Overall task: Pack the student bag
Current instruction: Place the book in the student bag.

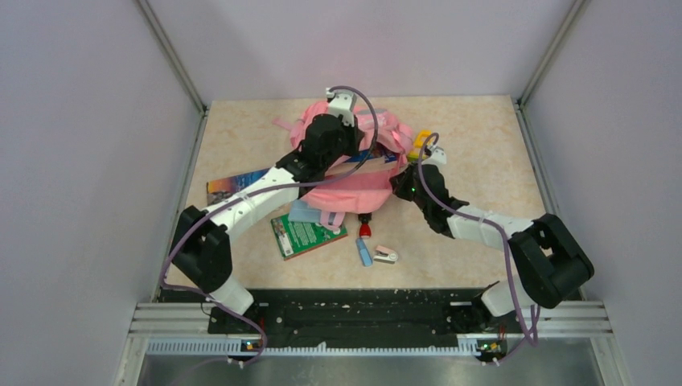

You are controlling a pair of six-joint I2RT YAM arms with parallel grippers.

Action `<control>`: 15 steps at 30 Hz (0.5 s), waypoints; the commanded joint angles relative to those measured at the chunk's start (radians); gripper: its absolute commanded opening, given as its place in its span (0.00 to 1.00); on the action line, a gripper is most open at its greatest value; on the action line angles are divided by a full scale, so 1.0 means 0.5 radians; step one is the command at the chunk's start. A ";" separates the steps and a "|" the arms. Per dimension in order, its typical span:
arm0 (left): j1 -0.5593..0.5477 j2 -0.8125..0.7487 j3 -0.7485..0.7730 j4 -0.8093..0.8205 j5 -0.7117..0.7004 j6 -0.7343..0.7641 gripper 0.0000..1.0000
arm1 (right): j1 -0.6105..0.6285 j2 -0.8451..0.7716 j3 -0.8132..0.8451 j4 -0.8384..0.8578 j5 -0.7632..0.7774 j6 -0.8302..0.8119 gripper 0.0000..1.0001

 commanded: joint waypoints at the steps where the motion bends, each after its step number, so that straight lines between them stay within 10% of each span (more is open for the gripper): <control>1: 0.054 0.056 -0.042 0.059 -0.071 0.052 0.19 | 0.019 -0.115 0.007 0.018 -0.075 -0.057 0.00; 6: 0.057 -0.392 -0.394 -0.016 -0.099 0.090 0.86 | 0.016 -0.087 -0.005 0.031 -0.120 -0.040 0.00; 15: 0.164 -1.148 -0.946 -0.593 -0.698 -0.091 0.94 | 0.007 0.040 -0.009 0.121 -0.281 0.021 0.00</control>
